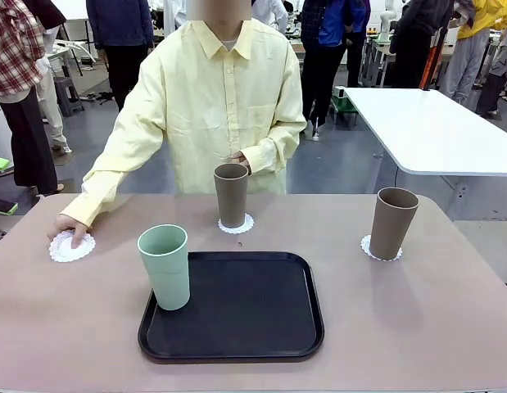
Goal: Place coasters on the table and set cups on them.
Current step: Take one Reusable plastic cup from the Flat Tray and place it on a coaster set by the human.
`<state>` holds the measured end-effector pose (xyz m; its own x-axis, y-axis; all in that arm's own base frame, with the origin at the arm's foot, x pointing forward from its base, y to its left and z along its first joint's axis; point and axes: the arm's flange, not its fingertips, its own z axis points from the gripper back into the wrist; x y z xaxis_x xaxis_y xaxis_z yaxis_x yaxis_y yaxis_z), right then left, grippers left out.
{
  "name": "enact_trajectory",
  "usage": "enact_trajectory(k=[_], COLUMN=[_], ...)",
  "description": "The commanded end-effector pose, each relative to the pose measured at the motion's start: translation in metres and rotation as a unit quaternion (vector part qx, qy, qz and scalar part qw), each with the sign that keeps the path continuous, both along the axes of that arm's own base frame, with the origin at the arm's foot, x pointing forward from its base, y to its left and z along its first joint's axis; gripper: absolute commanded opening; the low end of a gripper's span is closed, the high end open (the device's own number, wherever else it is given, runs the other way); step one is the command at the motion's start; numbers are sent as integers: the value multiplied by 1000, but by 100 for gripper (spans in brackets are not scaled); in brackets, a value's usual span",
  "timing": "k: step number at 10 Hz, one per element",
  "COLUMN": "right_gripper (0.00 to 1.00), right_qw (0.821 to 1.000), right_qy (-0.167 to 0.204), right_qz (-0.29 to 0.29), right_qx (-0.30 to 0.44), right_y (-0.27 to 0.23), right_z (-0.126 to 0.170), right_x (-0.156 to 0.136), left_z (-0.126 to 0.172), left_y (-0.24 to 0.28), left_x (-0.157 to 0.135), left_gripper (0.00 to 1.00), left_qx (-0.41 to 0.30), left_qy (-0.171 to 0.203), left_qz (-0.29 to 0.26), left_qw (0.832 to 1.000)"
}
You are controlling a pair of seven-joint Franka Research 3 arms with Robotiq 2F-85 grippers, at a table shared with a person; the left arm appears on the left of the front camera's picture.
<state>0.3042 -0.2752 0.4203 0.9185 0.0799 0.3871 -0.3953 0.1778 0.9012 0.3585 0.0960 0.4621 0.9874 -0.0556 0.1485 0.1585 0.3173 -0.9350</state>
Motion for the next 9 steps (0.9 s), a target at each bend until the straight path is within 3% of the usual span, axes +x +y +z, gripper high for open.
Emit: enact_trajectory(k=[1, 9], right_gripper=[100, 100], right_qw=[1000, 1000], right_qy=[5, 5], right_qz=[-1, -1], right_qx=[2, 2], right_y=[0, 0], right_z=[0, 0], right_x=[-1, -1], left_z=[1, 1], left_y=[1, 1], left_x=[0, 0], left_gripper=[100, 100], left_qx=[-5, -5], left_qy=[-7, -7], left_qz=[-1, -1], left_qw=[1000, 1000])
